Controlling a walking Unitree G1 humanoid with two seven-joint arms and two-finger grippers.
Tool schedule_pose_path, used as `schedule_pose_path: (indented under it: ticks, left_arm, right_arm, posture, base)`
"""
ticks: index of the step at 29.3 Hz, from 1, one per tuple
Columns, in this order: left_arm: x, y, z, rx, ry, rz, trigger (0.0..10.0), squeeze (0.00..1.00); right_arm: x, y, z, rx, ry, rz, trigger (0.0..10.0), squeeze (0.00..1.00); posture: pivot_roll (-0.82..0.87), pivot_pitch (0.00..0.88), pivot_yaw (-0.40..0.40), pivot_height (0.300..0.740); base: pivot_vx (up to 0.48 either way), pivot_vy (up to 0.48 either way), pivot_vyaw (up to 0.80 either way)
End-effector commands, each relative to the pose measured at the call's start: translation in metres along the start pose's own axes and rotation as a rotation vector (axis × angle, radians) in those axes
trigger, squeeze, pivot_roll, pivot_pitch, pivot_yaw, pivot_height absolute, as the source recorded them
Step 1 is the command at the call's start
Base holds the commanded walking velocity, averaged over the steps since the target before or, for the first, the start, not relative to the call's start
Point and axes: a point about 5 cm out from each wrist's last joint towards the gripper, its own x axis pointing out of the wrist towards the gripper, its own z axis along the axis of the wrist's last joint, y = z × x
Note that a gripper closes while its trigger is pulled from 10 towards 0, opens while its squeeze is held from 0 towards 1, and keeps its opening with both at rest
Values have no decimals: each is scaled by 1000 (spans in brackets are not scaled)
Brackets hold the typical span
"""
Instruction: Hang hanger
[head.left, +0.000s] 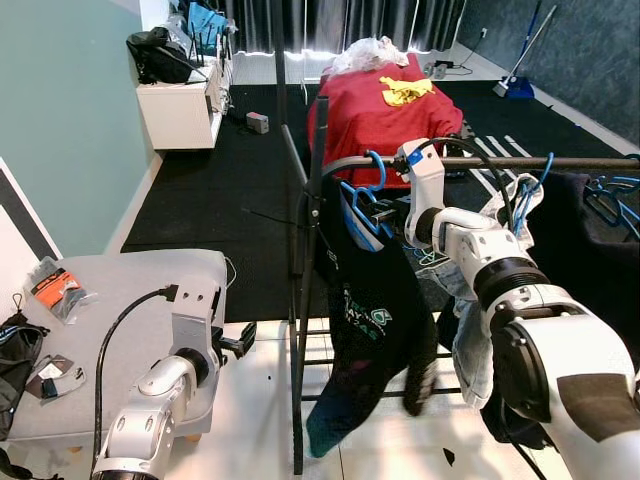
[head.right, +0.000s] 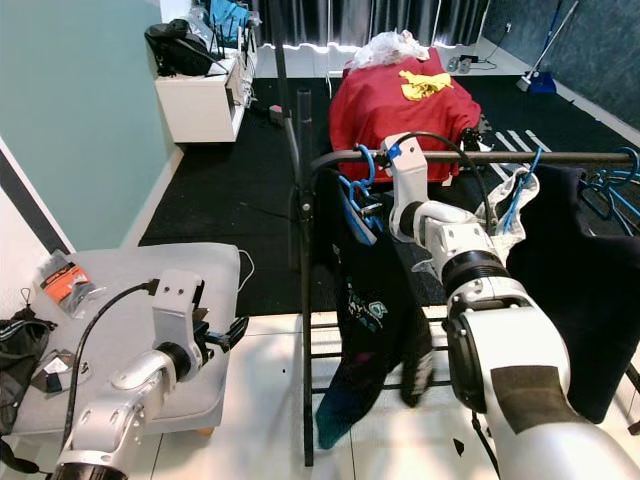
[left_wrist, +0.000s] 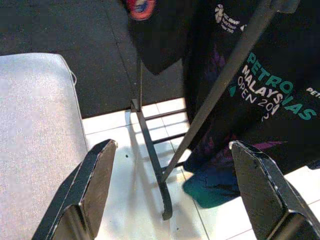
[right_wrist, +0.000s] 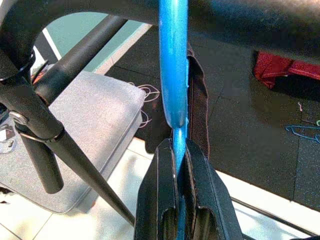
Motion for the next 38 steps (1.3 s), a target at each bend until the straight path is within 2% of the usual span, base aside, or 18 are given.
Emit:
schedule_pose_path:
  ticks: [1,4,6,11,13,15,17,20,23,24,25,26,28,32,34,35,37,38]
  left_arm:
    - [-1,4,-1,19,10,0,10000,0]
    - [-1,4,-1,19,9,-1,10000,0]
    - [-2,4,0,13,0,5,10000,0]
    - [-3,3,-3,5,0,11,10000,0]
    - [-4,-1,-5,-6,4,7,10000,0]
    - [-4,-1,-5,-6,4,7,10000,0]
    - [-2,-4,-5,-6,4,-7,10000,0]
    - [-1,-4,-4,-5,4,-11,10000,0]
    - [1,-5,-3,0,0,-15,10000,0]
    - [1,-5,-2,4,-3,-13,10000,0]
    - [1,-5,-2,4,-3,-13,10000,0]
    - [0,-5,-1,5,-6,-9,10000,0]
    - [-1,-4,-1,6,-7,-6,10000,0]
    - [-4,-1,-2,-6,-26,48,10000,0]
    - [-5,-1,-1,-11,-33,59,10000,0]
    - [-6,0,1,-17,-54,96,10000,0]
    - [-6,0,1,-17,-54,96,10000,0]
    - [-5,1,2,-17,-62,104,10000,0]
  right_arm:
    - [0,0,0,-6,14,6,0,0]
    - [-1,-1,4,-10,-3,7,0,0]
    - [-1,1,21,-20,-116,-4,0,0]
    - [1,9,27,-18,-203,-4,0,0]
    - [-1,26,15,-102,-242,-5,0,0]
    - [-1,26,15,-102,-242,-5,0,0]
    - [-6,38,5,-158,-252,-15,0,0]
    - [-8,41,2,-157,-251,-17,0,0]
    - [-8,45,-12,-133,-215,-18,0,0]
    - [-8,49,-26,-117,-186,-33,0,0]
    - [-8,49,-26,-117,-186,-33,0,0]
    - [-9,51,-39,-100,-163,-63,0,0]
    - [-11,52,-46,-89,-152,-86,0,0]
    - [-27,48,-61,-45,-174,-217,0,0]
    - [-32,48,-63,-33,-172,-233,0,0]
    - [-38,49,-78,-2,-134,-251,0,0]
    - [-38,49,-78,-2,-134,-251,0,0]
    - [-39,51,-86,25,-120,-248,0,0]
  posture:
    - [-37,40,-29,740]
    - [-36,38,-29,740]
    - [-47,13,-26,740]
    - [-51,0,-14,740]
    - [-59,0,-1,740]
    - [-59,0,-1,740]
    - [-66,0,4,740]
    - [-66,0,4,740]
    - [-58,0,-2,740]
    - [-49,0,-6,740]
    - [-49,0,-6,740]
    - [-51,0,-9,740]
    - [-52,0,-11,740]
    - [-46,0,-22,740]
    - [-46,0,-22,740]
    - [-45,0,-22,740]
    - [-45,0,-22,740]
    - [-44,0,-22,740]
  base:
    - [0,0,0]
    - [0,0,0]
    - [0,0,0]
    - [0,0,0]
    - [0,0,0]
    - [0,0,0]
    - [0,0,0]
    - [0,0,0]
    - [0,0,0]
    - [0,0,0]
    - [0,0,0]
    - [0,0,0]
    - [0,0,0]
    - [0,0,0]
    - [0,0,0]
    - [0,0,0]
    - [0,0,0]
    - [0,0,0]
